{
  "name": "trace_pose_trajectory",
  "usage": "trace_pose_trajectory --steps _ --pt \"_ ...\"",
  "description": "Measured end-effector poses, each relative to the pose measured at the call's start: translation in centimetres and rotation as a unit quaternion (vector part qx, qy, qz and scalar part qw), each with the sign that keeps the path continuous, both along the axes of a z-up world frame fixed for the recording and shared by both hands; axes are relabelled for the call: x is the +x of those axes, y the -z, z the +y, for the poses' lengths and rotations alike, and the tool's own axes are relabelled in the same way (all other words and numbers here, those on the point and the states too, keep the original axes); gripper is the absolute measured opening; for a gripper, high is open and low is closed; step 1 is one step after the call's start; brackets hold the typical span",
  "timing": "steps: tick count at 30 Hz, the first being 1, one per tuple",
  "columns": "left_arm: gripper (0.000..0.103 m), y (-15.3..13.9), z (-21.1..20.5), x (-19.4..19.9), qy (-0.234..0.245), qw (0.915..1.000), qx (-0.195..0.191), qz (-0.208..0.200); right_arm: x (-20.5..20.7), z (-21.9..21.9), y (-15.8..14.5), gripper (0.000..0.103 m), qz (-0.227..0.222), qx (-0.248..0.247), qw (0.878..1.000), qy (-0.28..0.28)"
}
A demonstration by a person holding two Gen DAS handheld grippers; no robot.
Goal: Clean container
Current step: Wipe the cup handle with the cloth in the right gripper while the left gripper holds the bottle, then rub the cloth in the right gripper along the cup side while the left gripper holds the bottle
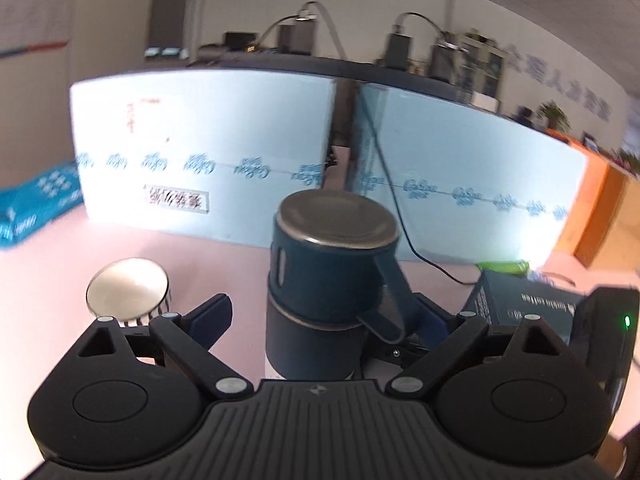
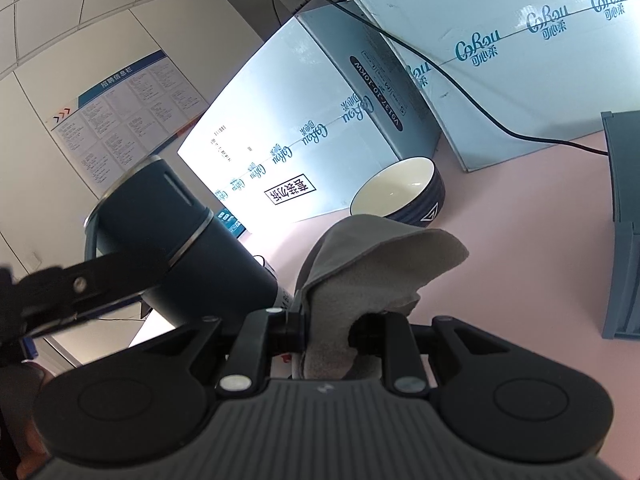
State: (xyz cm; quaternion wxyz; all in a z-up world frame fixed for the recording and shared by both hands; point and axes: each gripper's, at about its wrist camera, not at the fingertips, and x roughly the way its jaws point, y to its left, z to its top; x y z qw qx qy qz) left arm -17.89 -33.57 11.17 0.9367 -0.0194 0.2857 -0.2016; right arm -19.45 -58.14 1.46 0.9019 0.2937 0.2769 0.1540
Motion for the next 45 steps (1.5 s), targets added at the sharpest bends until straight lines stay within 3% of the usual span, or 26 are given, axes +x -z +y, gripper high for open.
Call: trace_pose_trajectory --steps 4,9,16,24,27,31,39,45 --pt "0.065 0.2 -0.1 -0.4 0.002 0.9999 -0.004 -0.011 -0.1 -0.3 0.2 0.023 0.001 0.004 1.0 0.0" --pt "0.064 0.3 0.1 -0.9 0.024 0.9995 0.006 -0.021 -0.2 -0.6 0.3 0.023 0.002 0.007 1.0 0.001" --pt "0.064 0.5 1.4 -0.7 0.097 0.9947 0.003 -0.034 -0.4 -0.7 0.3 0.023 0.002 0.012 1.0 -0.004" --pt "0.064 0.5 4.0 2.5 0.222 0.9747 -0.012 -0.023 -0.7 -0.5 0.1 0.023 -0.005 0.021 1.0 -0.02" --pt "0.065 0.5 4.6 3.6 0.247 0.9687 -0.022 -0.011 -0.9 -0.4 -0.3 0.023 -0.014 0.027 0.999 -0.032" --pt "0.065 0.6 4.9 3.8 0.26 0.9654 -0.021 -0.01 -1.0 -0.6 -1.6 0.023 -0.039 0.042 0.997 -0.049" --pt "0.065 0.8 4.6 3.1 0.255 0.9665 -0.018 -0.02 0.0 -2.3 -5.3 0.023 -0.097 0.113 0.987 -0.066" --pt "0.065 0.8 4.4 3.3 0.253 0.9671 -0.019 -0.019 1.4 -2.2 -6.1 0.023 -0.1 0.086 0.987 -0.087"
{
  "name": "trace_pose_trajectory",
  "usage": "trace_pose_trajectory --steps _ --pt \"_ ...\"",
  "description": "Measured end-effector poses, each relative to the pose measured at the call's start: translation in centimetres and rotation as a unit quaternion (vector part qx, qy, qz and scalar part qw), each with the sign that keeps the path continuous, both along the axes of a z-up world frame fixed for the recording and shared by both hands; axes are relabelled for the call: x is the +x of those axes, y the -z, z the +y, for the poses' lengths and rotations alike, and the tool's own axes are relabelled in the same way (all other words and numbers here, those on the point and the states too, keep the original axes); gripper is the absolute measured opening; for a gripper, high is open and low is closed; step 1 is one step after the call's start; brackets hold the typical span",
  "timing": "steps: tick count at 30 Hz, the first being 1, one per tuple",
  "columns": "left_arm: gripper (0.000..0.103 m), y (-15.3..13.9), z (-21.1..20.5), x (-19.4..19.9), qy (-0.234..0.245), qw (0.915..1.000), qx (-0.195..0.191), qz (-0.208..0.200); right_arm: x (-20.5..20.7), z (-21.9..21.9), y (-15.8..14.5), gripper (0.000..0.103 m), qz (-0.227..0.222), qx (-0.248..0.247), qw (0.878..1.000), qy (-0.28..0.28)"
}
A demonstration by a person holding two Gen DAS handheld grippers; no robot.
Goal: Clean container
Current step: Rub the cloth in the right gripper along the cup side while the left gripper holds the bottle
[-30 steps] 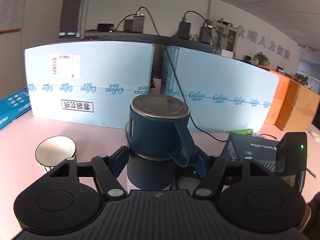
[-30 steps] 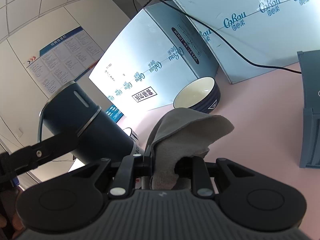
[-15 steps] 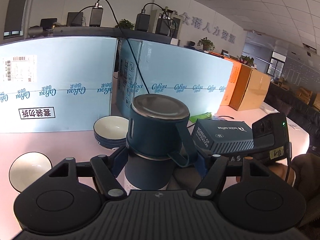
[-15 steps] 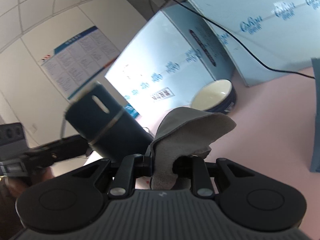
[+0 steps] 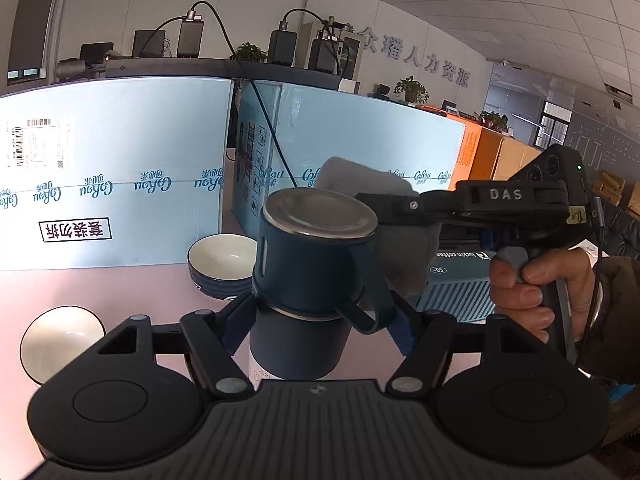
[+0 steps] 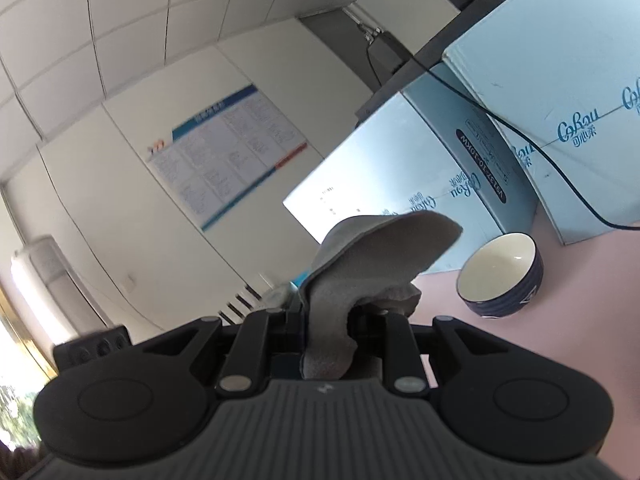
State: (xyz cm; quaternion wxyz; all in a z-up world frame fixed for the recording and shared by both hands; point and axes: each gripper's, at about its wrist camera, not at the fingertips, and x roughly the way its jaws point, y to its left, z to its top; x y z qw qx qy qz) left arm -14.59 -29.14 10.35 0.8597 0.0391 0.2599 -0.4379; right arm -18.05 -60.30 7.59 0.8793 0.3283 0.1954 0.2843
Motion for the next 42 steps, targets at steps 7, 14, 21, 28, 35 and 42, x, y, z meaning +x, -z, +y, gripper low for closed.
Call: trace_pose_trajectory --steps 7,14,21,28,35,42 --pt "0.065 0.1 -0.1 0.0 -0.001 1.0 0.002 0.001 0.5 0.5 3.7 0.023 0.058 -0.017 0.998 0.002" --pt "0.065 0.4 -0.2 -0.2 0.002 0.9999 0.008 0.006 -0.2 0.8 8.0 0.023 0.128 -0.024 0.991 0.015" --pt "0.065 0.4 -0.1 -0.5 -0.003 1.0 0.008 0.002 -0.3 -0.6 4.7 0.023 0.098 0.036 0.994 0.026" --pt "0.068 -0.2 0.1 -1.9 -0.064 0.9979 -0.007 -0.003 1.0 -0.8 -0.1 0.023 0.039 0.077 0.996 0.009" --pt "0.079 -1.1 -2.0 -5.5 -0.145 0.9888 -0.019 -0.029 1.9 -0.8 0.7 0.023 0.045 0.075 0.996 0.008" --pt "0.085 -1.3 -6.1 -6.3 -0.274 0.9597 0.012 -0.059 1.9 -0.7 1.2 0.023 0.049 0.078 0.996 0.003"
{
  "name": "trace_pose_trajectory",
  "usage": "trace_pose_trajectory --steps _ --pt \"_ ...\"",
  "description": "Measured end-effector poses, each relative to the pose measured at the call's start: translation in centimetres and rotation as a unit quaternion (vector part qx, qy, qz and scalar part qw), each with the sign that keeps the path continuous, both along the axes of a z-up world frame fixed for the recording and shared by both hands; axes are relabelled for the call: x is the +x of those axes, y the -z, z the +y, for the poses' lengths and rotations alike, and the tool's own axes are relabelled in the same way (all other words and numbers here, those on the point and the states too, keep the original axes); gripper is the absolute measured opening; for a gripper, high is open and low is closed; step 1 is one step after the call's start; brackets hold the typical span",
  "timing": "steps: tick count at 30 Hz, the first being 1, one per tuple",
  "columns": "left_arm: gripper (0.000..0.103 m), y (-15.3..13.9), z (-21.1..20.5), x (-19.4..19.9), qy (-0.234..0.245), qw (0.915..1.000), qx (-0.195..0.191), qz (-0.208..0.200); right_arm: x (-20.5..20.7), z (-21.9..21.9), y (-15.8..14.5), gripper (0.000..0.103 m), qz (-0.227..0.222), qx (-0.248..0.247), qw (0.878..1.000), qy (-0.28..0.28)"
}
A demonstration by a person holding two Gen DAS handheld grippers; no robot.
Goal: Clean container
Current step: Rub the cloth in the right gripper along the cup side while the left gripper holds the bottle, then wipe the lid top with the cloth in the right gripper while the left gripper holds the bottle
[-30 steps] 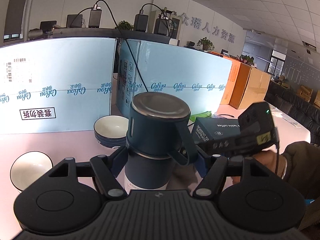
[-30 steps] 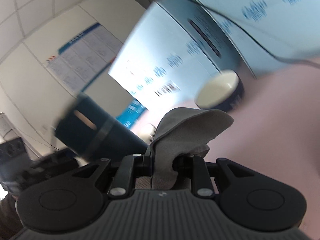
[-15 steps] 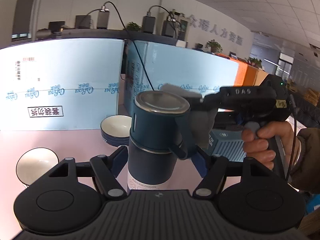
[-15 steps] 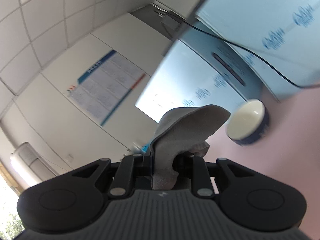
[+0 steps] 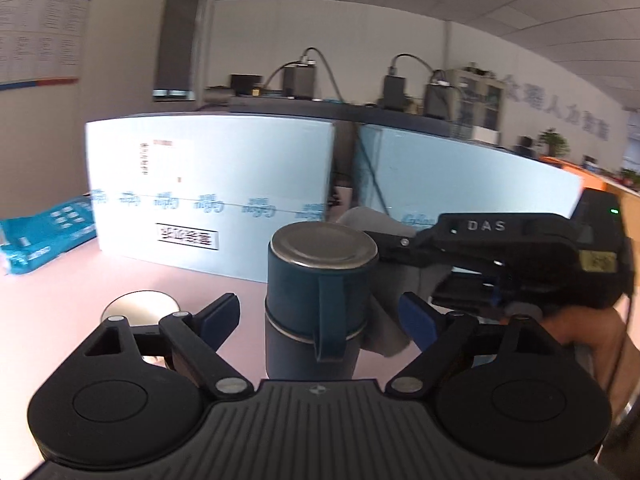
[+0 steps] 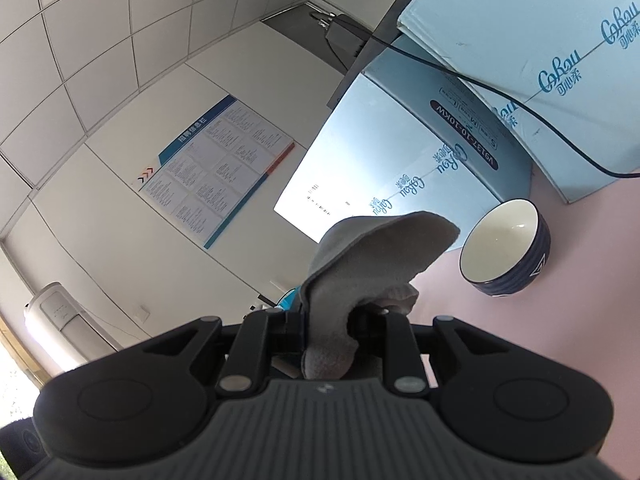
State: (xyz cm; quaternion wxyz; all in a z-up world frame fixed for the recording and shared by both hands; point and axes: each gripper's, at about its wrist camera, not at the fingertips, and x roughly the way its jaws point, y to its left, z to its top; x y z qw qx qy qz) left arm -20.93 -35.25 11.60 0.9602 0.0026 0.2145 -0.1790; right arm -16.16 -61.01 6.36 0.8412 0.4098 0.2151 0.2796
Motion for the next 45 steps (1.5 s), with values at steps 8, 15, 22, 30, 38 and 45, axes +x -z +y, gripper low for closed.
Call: trace_pose_trajectory --steps 8,15,22,30,38,45 --pt "0.091 0.1 -3.5 0.3 -0.132 0.9905 0.035 -0.017 -0.1 -0.4 0.4 0.023 0.007 -0.004 1.0 0.004" --pt "0.093 0.5 -4.9 1.0 -0.168 0.9844 0.047 -0.02 -0.1 -0.5 0.7 0.024 0.014 -0.002 1.0 0.008" --pt "0.062 1.1 -4.5 1.6 -0.131 0.9905 0.036 -0.017 -0.3 -0.6 0.7 0.024 0.014 0.0 1.0 0.011" --pt "0.061 1.4 -3.2 1.6 -0.074 0.9966 0.028 -0.023 -0.4 -0.8 1.0 0.024 0.018 -0.001 1.0 0.014" --pt "0.061 1.1 -0.6 2.7 0.03 0.9992 0.024 -0.013 -0.7 -0.8 0.9 0.024 0.013 -0.004 1.0 0.009" --pt "0.061 1.0 1.9 4.2 0.17 0.9848 0.032 -0.013 -0.9 -0.7 0.4 0.024 0.001 -0.006 1.0 -0.001"
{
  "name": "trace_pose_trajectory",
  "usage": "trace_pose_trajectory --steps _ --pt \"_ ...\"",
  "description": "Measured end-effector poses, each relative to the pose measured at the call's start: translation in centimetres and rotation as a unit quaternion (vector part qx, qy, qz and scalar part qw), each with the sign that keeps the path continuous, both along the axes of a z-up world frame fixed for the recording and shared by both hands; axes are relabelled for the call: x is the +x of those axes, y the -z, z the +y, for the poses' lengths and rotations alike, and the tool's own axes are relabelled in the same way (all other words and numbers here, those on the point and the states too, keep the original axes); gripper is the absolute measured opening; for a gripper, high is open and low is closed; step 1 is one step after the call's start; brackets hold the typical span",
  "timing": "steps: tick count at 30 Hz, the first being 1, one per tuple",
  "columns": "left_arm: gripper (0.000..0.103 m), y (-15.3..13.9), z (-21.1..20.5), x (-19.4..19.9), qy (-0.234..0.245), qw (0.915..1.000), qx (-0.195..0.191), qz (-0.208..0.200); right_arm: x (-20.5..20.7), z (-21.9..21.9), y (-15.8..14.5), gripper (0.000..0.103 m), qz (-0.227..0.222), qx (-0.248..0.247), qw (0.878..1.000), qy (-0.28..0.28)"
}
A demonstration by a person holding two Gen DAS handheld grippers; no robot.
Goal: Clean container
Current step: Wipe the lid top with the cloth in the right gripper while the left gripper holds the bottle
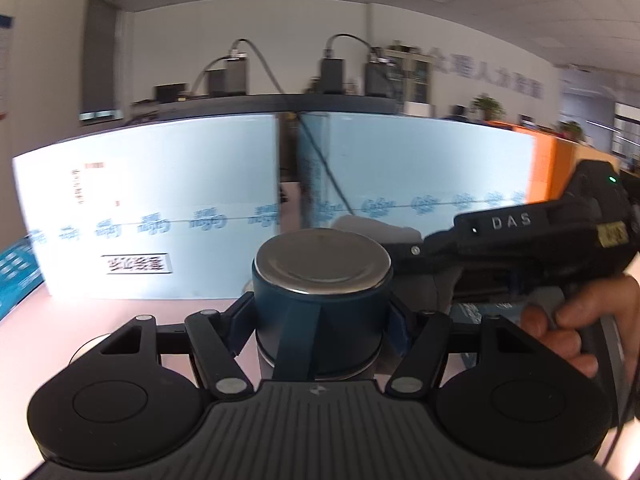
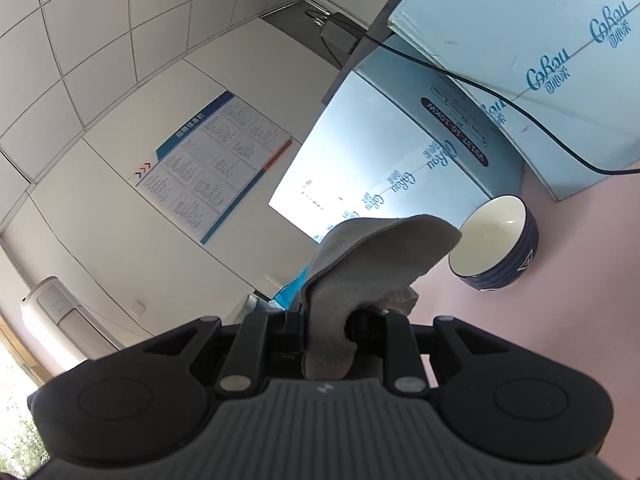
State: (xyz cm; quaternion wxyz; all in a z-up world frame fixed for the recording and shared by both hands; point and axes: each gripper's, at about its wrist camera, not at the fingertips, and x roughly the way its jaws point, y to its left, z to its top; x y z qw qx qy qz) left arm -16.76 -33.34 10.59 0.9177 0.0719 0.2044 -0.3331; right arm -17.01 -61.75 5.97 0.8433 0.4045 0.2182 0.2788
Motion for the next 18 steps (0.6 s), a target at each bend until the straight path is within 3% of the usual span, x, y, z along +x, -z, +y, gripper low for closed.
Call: trace_pose_trajectory --steps 9,18 --pt "0.061 0.0 2.1 2.3 0.136 0.9906 -0.001 0.009 -0.3 -0.1 -1.5 0.024 -0.024 0.017 0.999 -0.015" --pt "0.061 0.5 3.0 3.2 0.159 0.9872 -0.014 0.009 -0.3 0.1 -3.1 0.024 -0.053 0.035 0.998 -0.026"
